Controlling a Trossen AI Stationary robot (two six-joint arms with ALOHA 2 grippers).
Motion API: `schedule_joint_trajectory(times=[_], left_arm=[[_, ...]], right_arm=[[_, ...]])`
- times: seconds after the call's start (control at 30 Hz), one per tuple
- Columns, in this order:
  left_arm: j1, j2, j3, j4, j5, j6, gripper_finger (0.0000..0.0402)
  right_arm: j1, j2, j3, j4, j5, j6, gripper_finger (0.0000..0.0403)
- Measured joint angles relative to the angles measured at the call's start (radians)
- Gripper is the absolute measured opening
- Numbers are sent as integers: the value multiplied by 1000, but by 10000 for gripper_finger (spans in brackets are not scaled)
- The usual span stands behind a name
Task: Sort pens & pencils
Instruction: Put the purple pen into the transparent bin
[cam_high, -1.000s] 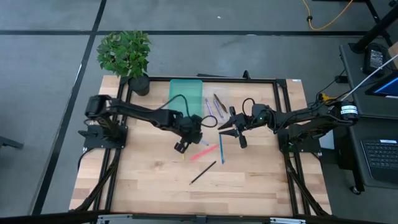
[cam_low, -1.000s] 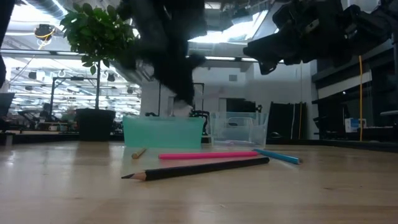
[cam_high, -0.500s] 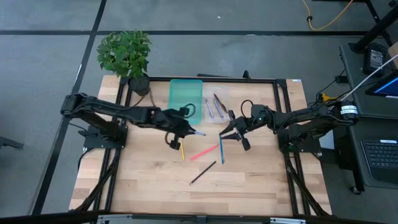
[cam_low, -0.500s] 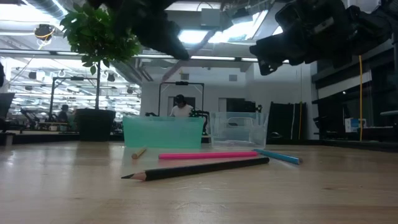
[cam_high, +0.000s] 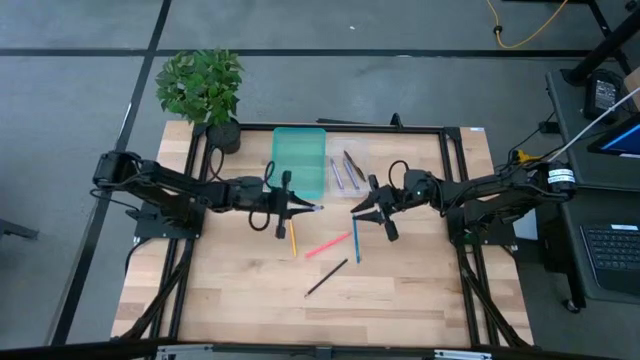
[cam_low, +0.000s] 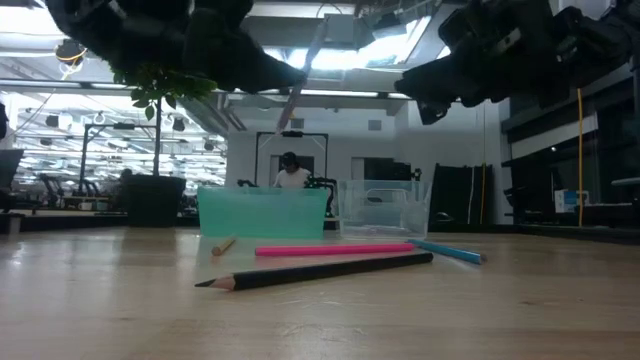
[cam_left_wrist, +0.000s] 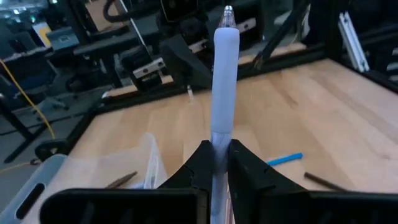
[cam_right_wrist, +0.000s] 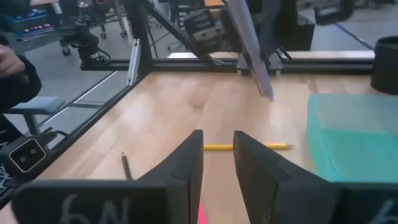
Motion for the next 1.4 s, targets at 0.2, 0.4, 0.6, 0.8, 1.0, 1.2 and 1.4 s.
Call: schedule_joint_trajectory(times=[0.2, 0.4, 0.6, 0.8, 1.0, 1.2, 1.4], left_arm=[[-2, 43, -20, 99, 1, -26, 22], [2, 183, -17, 292, 2, -40, 22], [14, 268, 26, 315, 1, -42, 22], [15, 265, 37, 315, 13, -25, 22], [16, 264, 37, 318, 13, -24, 22], [16, 264, 37, 323, 13, -25, 22], [16, 264, 37, 324, 13, -37, 22]], right_arm=[[-1, 38, 0, 86, 36, -37, 90], [-1, 140, 6, 218, 36, -39, 90], [-1, 196, 66, 221, 60, -79, 94], [-1, 205, 89, 221, 63, -84, 140], [1, 205, 109, 204, 63, -88, 177], [8, 217, 137, 189, 62, -89, 180], [17, 267, 187, 192, 62, -94, 172]])
